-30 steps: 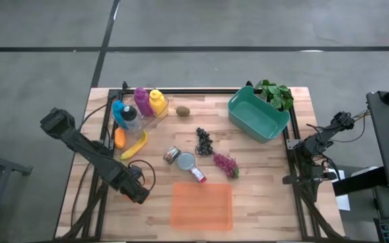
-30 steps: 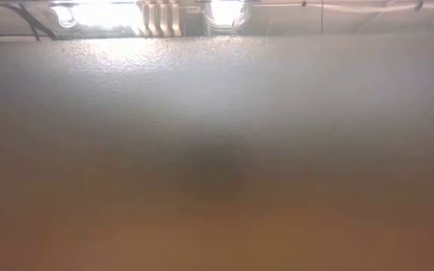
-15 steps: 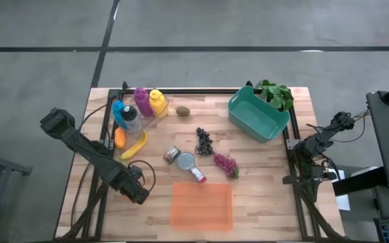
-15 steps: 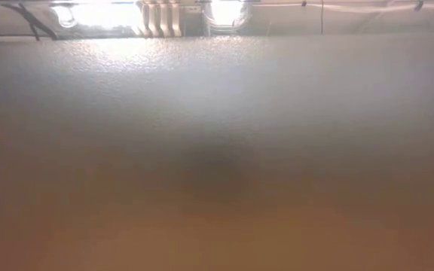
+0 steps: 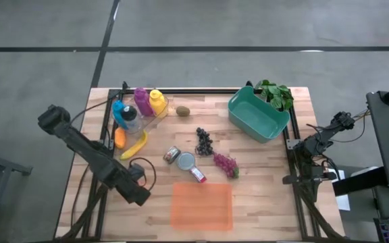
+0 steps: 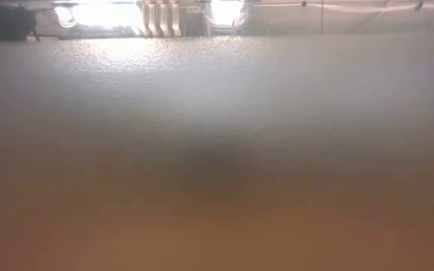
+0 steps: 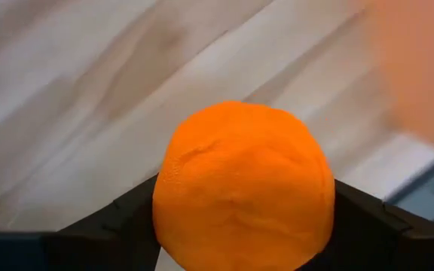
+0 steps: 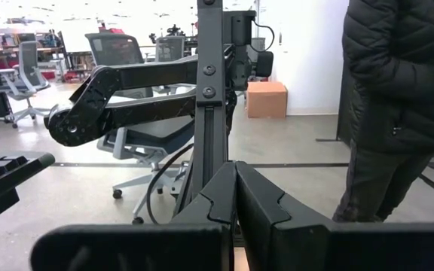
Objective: Pick & Place Food Item
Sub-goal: Put the orange into the orange bin
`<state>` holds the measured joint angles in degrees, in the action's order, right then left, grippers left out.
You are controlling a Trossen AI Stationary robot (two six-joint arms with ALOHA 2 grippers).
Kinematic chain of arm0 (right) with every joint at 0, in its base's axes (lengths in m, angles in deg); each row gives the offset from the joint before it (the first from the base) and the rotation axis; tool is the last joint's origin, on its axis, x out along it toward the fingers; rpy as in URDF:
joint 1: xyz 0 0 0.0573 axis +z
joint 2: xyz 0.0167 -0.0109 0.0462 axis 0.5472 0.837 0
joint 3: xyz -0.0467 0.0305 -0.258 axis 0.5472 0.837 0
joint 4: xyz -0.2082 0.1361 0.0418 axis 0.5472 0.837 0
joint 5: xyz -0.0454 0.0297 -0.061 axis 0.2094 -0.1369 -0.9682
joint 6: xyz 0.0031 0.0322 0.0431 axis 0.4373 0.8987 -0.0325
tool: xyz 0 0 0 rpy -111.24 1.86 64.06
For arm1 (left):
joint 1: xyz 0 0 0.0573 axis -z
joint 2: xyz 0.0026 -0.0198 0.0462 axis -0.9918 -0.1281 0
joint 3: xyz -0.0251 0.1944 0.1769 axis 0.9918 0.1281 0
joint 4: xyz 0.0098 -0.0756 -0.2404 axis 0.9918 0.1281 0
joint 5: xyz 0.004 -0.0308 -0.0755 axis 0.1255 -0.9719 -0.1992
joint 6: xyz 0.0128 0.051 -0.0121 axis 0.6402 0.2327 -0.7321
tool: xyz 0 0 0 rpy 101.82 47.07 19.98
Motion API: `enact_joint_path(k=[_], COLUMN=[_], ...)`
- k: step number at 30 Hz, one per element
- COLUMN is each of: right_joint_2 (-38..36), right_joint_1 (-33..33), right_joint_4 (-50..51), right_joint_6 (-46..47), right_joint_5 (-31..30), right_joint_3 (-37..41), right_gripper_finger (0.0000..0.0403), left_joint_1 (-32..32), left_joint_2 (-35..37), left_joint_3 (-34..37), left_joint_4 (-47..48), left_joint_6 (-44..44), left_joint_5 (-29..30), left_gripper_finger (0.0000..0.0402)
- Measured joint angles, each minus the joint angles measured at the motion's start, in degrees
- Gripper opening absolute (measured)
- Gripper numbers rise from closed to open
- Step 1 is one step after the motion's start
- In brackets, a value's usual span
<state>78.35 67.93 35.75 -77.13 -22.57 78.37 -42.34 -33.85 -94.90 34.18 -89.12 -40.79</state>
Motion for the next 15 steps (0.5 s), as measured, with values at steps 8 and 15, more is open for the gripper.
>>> enact_joint_path(k=[8,15], right_joint_2=[0.0,0.0], right_joint_1=[0.0,0.0], right_joint_4=[0.0,0.0], right_joint_6=[0.0,0.0], right_joint_5=[0.0,0.0], right_joint_3=[0.0,0.0], right_gripper_finger=[0.0008,0.0008], left_joint_1=[0.5,0.3], left_joint_2=[0.0,0.0], left_joint_3=[-7.2,-4.1], left_joint_4=[-6.2,-27.7], left_joint_6=[15.4,37.4], left_joint_5=[19.9,31.7], left_gripper_finger=[0.0287,0.0287])
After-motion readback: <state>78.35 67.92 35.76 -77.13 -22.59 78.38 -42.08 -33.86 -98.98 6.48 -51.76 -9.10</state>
